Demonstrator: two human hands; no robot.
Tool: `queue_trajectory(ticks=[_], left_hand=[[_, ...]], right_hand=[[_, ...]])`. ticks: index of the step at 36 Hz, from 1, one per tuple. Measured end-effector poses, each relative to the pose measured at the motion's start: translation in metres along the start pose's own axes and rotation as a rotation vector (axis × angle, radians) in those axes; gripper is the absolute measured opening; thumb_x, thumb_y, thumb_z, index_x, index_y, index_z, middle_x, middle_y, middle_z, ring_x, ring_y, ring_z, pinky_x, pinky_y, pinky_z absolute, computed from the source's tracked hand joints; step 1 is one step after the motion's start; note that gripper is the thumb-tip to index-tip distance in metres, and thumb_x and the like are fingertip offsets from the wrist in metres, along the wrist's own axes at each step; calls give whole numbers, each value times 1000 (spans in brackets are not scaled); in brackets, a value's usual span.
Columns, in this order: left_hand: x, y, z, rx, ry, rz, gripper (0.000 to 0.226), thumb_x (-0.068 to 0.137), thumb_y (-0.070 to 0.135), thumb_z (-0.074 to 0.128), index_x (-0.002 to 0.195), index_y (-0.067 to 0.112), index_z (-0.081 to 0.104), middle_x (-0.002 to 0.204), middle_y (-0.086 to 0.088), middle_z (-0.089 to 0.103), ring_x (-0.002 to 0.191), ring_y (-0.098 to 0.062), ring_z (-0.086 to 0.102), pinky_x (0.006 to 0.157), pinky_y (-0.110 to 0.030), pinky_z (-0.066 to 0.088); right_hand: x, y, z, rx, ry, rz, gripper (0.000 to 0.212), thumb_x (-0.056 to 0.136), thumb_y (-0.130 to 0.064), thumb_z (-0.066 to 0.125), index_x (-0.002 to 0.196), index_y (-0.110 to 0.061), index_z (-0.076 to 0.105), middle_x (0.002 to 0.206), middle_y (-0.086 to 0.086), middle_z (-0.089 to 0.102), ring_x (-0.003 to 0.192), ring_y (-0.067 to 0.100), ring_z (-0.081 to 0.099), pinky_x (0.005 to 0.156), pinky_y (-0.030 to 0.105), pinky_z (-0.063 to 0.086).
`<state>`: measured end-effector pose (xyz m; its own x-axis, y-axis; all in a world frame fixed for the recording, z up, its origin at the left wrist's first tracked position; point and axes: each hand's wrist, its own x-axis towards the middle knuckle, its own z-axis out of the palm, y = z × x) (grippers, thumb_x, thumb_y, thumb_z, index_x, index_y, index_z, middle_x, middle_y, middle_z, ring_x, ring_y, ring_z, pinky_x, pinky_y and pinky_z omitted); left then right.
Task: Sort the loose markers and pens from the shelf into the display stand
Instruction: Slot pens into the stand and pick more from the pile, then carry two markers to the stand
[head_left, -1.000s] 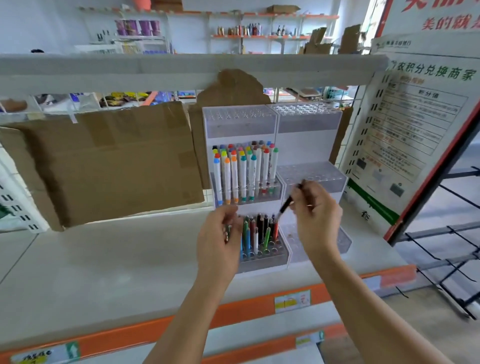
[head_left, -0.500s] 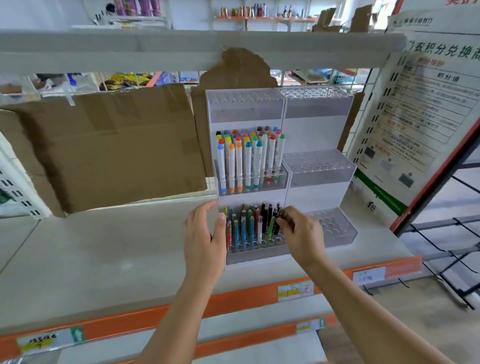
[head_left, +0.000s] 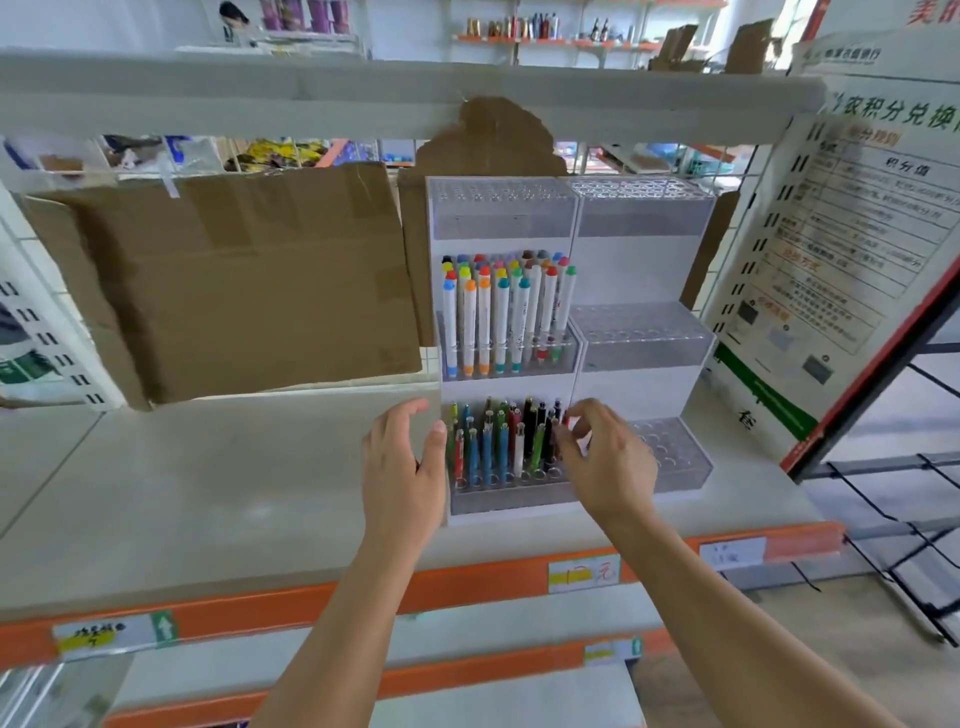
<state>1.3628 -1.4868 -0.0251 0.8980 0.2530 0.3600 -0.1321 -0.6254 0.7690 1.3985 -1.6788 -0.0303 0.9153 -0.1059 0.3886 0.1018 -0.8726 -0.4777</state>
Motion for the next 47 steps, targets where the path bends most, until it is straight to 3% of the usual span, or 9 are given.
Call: queue_trajectory(ticks=[4,7,13,16,18,24,30,39,47], left_hand=[[-10,-6,-9,70,-1,-39,36,97,25,46,130,10,49,134,-5,50,128,-22,39,98,-21,24],[-20,-8,-22,126,-4,-66,39,97,29,45,133,14,46,136,-2,48,127,-21,38,100,-27,29],[-37,-28,-62,339,7,-153,57,95,51,36,136,13,44,141,-7,46,129,-28,38,107,-39,28],[-44,-49,-85,430,0,-252,74,88,61,21,141,13,39,149,-9,37,138,-29,30,113,-41,23],[-50,-62,-101,467,-10,-320,77,86,63,19,144,14,34,153,-8,31,142,-26,23,116,-39,18],[-66,-96,-153,529,6,-502,57,99,46,30,149,19,24,157,-5,20,145,-25,14,117,-42,12],[-83,-138,-218,564,67,-580,57,99,48,30,147,18,28,155,-5,27,144,-24,19,117,-42,14],[-104,-187,-317,631,26,-646,71,93,61,16,149,17,23,158,-5,19,146,-24,11,118,-43,13],[-109,-220,-383,686,-60,-692,64,98,56,20,151,21,15,160,-2,10,147,-23,4,119,-42,8]], right_hand=[[1,-16,-8,69,167,-192,20,92,-25,58,107,-13,62,96,1,66,86,24,60,61,27,39],[-3,-40,-7,84,156,-349,25,91,-29,52,107,-13,63,95,2,68,88,24,63,64,29,45],[-21,-89,10,105,-95,-561,38,85,-29,51,117,-10,59,115,5,66,105,28,61,80,37,50],[-28,-112,24,28,-349,-582,51,98,-40,38,141,-13,39,148,3,39,136,23,35,108,37,31],[-33,-124,34,-40,-457,-600,55,100,-45,32,147,-18,27,156,0,24,143,20,22,115,35,19],[-48,-170,55,-78,-634,-638,57,100,-47,29,150,-20,18,158,1,18,143,21,19,115,35,14],[-69,-233,79,-88,-710,-703,60,100,-48,28,151,-19,16,158,0,17,142,22,20,115,34,14],[-110,-345,120,-86,-799,-766,63,99,-51,26,152,-21,10,160,3,9,145,22,14,117,38,11],[-141,-426,159,-86,-808,-798,64,99,-53,26,152,-22,7,160,1,5,145,22,12,118,39,12]])
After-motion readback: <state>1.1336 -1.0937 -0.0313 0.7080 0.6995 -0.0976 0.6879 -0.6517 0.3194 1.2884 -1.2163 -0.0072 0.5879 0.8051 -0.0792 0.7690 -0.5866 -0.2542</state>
